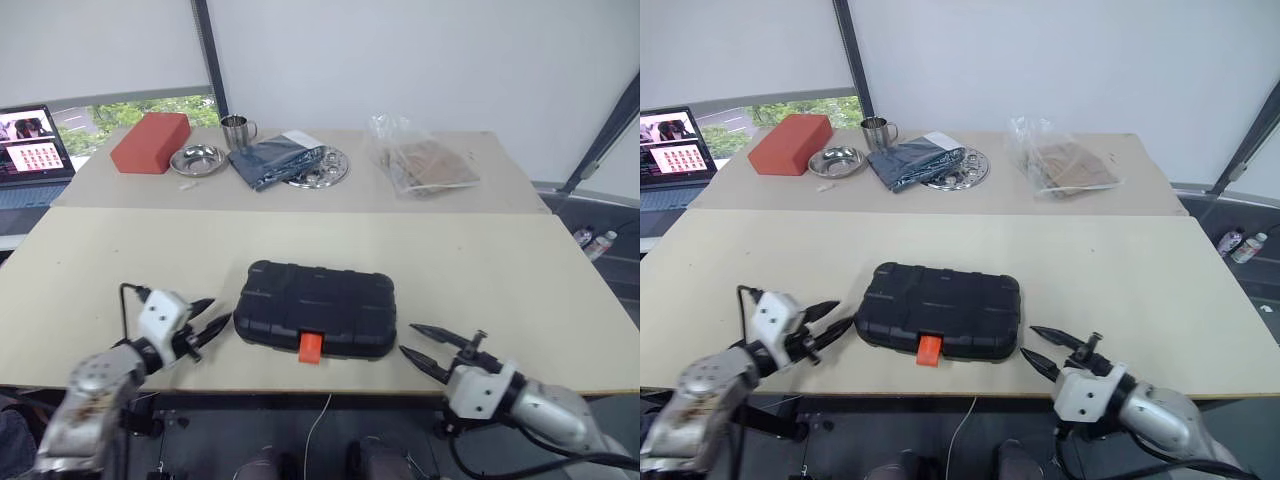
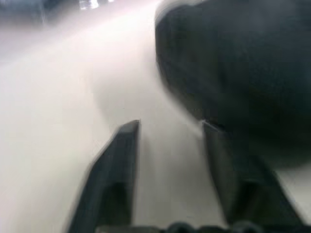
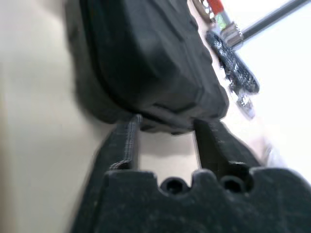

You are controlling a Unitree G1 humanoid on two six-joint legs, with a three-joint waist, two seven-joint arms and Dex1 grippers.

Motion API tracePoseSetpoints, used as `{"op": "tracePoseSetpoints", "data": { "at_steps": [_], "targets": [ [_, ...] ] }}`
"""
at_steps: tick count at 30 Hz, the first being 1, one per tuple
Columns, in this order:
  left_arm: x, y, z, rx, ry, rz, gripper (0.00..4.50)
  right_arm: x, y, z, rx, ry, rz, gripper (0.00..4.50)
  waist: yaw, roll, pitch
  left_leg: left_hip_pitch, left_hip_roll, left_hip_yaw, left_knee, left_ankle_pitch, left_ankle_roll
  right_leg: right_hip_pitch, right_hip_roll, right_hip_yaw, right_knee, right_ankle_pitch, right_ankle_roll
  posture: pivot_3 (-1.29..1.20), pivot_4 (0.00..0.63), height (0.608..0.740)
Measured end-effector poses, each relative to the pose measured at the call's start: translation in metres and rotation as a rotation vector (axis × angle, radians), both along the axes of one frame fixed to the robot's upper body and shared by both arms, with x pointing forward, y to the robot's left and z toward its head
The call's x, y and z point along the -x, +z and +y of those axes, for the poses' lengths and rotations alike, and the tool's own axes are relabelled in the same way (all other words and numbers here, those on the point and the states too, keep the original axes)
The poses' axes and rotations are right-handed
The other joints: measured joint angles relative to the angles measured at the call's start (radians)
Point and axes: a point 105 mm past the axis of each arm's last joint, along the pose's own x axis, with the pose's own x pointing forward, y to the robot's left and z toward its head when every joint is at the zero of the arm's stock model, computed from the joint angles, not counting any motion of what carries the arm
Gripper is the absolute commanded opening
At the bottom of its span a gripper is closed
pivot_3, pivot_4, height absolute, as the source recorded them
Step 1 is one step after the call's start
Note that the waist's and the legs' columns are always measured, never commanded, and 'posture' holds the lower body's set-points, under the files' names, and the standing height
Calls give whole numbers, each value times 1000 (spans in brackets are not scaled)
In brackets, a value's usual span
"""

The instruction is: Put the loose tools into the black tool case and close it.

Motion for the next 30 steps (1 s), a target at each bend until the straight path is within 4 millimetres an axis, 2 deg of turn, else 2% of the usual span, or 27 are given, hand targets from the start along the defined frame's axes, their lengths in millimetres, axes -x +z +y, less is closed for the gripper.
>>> {"op": "tracePoseSetpoints", "data": {
  "at_steps": [2, 3, 4, 6, 8, 9, 11, 12, 13, 15, 17, 19, 23, 26, 29, 30],
  "targets": [
    [10, 16, 23, 17, -9, 110, 2699, 21, -6, -7, -29, 1, 229, 2507, 8, 0, 1, 11, 0, -7, -1, -4, 4, 8, 0, -5, -5, -3, -7, 0, 150, 736],
    [6, 22, 33, 20, 9, 121, 2699, 29, -9, -6, -45, 12, 313, 2507, 15, 0, 1, 16, 0, -8, -2, -4, 4, 12, 0, -6, -7, -4, -7, 0, 150, 736],
    [-1, 29, 45, 22, 39, 117, 2699, 37, -13, -3, -65, 34, 404, 2507, 24, 2, 1, 17, 0, -9, -2, -4, 4, 14, 0, -7, -8, -4, -8, 0, 150, 736],
    [-19, 39, 60, 18, 83, 77, 2189, 47, -15, 4, -90, 71, 510, 2006, 30, 4, 1, 16, -1, -9, -2, -4, 5, 14, -1, -6, -9, -4, -8, 0, 150, 736],
    [-52, 45, 60, 7, 92, 12, 1671, 48, -21, 7, -78, 90, 564, 1529, 45, 4, -1, 16, -2, -10, -2, -5, 5, 16, -1, -8, -10, -3, -9, 0, 150, 736],
    [-68, 48, 56, -2, 87, -23, 1233, 48, -23, 10, -70, 110, 579, 1130, 51, 2, -1, 13, -3, -11, -1, -5, 6, 15, 0, -8, -11, 1, -11, 0, 150, 736],
    [-95, 47, 41, -41, 43, -66, 515, 43, -26, 15, -53, 130, 589, 478, 55, -1, -4, 4, -2, -11, 0, -2, 1, 14, 1, -8, -14, 9, -7, 0, 150, 736],
    [-107, 46, 30, -59, 14, -82, 104, 41, -30, 17, -42, 138, 597, 103, 54, -3, -5, -1, -4, -10, 2, -2, 4, 11, 7, -9, -15, 13, -14, 0, 150, 736],
    [-117, 44, 16, -74, -31, -92, 44, 37, -31, 19, -33, 146, 594, 44, 52, -4, -5, -6, -5, -9, 3, 3, 13, 8, 9, -10, -15, 14, -14, 0, 150, 736],
    [-132, 39, -10, -98, -112, -102, 44, 29, -30, 24, -27, 160, 579, 44, 51, -5, -5, -8, -6, -8, 7, 2, 15, 8, 10, -15, -15, 12, -11, 0, 150, 736],
    [-147, 40, -45, -130, -223, -136, 44, 17, -27, 33, -29, 188, 549, 44, 42, -7, -5, -13, -7, -8, 7, 2, 16, 6, 10, -18, -19, 11, -8, 0, 150, 736],
    [-154, 40, -68, -169, -306, -154, 44, 8, -25, 40, -25, 206, 529, 44, 35, -9, -4, -14, -8, -8, 7, 2, 16, 6, 10, -19, -20, 10, -7, 0, 150, 736],
    [-152, 30, -98, -268, -484, -163, 44, -11, -30, 48, 1, 192, 530, 44, 19, -9, -4, -13, -7, -9, 7, 2, 16, 6, 9, -19, -18, 9, -6, 0, 150, 736],
    [-144, 25, -103, -278, -581, -127, 44, -21, -36, 45, 19, 155, 538, 44, 17, -9, -3, -13, -6, -9, 10, 2, 16, 6, 8, -19, -15, 6, 0, 0, 150, 736],
    [-126, 25, -107, -274, -740, -68, 44, -47, -37, 33, -15, 25, 494, 44, 12, -9, -3, -14, -6, -9, 14, 2, 17, 6, 7, -19, -14, 6, 1, 0, 150, 736],
    [-118, 27, -109, -267, -801, -47, 44, -60, -34, 21, -46, -58, 468, 44, 12, -8, -3, -15, -6, -10, 16, 1, 17, 5, 6, -19, -13, 6, 1, 0, 150, 736]
  ]
}}
